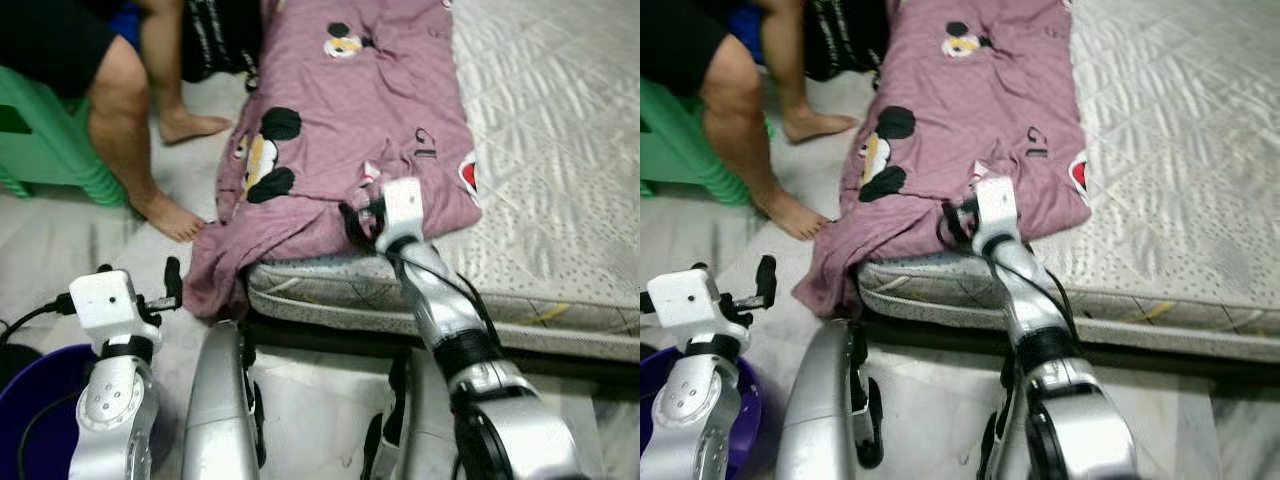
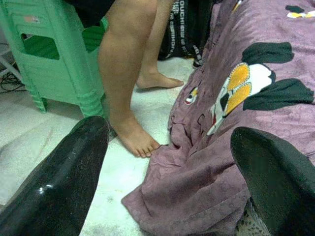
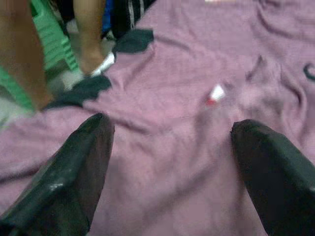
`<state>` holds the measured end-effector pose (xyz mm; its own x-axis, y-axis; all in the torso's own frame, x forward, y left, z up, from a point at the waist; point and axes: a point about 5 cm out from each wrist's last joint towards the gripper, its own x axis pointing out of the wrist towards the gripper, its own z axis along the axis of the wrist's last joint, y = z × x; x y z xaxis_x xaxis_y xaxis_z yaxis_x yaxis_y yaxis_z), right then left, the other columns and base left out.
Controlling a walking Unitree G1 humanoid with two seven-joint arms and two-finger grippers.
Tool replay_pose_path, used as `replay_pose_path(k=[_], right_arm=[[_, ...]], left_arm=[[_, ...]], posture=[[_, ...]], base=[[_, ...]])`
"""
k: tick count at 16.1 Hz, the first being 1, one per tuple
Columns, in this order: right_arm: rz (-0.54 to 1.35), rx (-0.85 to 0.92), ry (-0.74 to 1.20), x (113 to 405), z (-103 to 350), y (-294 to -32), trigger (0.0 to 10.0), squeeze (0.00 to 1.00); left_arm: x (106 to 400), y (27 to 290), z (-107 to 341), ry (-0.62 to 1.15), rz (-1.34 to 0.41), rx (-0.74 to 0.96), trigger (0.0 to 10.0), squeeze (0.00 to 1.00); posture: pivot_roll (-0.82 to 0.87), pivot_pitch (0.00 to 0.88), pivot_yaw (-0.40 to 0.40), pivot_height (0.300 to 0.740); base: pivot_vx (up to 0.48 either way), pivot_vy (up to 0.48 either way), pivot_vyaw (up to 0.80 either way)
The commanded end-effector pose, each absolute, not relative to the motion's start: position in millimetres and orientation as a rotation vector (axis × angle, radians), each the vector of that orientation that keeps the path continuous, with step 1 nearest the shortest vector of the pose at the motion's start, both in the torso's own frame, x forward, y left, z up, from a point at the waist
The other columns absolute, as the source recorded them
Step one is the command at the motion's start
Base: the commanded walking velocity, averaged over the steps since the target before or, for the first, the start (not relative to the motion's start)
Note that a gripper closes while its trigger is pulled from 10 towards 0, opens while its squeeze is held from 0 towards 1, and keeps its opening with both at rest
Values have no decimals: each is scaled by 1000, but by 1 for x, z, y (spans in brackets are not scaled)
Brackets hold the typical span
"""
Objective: Clean up the room
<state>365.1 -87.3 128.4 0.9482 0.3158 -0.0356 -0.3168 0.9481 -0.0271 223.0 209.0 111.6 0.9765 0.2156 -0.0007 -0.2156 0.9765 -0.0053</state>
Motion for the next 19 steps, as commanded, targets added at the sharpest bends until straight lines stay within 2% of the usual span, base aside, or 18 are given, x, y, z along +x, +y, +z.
replay_pose_path(k=[1, 5, 8, 9, 10, 11, 12, 13, 17, 19], right_arm=[[315, -18, 53, 366, 126, -80, 10000, 0], [257, -14, 156, 373, 122, -68, 10000, 0], [225, -3, 159, 374, 121, -66, 10000, 0], [195, -19, 196, 375, 115, -69, 3098, 0], [167, -42, 216, 375, 113, -73, 1608, 0], [96, -50, 257, 377, 109, -82, 1294, 0], [20, -39, 302, 377, 105, -94, 4471, 0], [-46, -13, 345, 377, 100, -106, 10000, 0], [-204, -8, 462, 366, 77, -153, 10000, 0], [-228, -17, 488, 361, 71, -165, 10000, 0]], left_arm=[[217, 210, 112, 10, 233, 6, 10000, 0], [218, 209, 115, 8, 219, 24, 10000, 0], [222, 208, 118, 1, 214, 30, 10000, 0], [222, 207, 118, 3, 213, 32, 10000, 0], [222, 207, 118, 3, 214, 33, 10000, 0], [222, 207, 119, 3, 216, 34, 10000, 0], [222, 208, 119, 2, 219, 35, 10000, 0], [222, 209, 119, 1, 222, 36, 10000, 0], [225, 210, 119, 0, 226, 37, 10000, 0], [227, 210, 118, 1, 222, 35, 10000, 0]], posture=[[191, 272, -20, 553], [204, 269, -8, 553], [207, 264, -7, 553], [209, 261, -8, 553], [211, 260, -9, 553], [214, 256, -12, 553], [216, 254, -14, 553], [217, 249, -16, 553], [200, 234, -12, 553], [182, 230, -8, 553]], base=[[0, 0, 0], [0, 0, 0], [0, 0, 0], [0, 0, 0], [0, 0, 0], [0, 0, 0], [0, 0, 0], [0, 0, 0], [0, 0, 0], [0, 0, 0]])
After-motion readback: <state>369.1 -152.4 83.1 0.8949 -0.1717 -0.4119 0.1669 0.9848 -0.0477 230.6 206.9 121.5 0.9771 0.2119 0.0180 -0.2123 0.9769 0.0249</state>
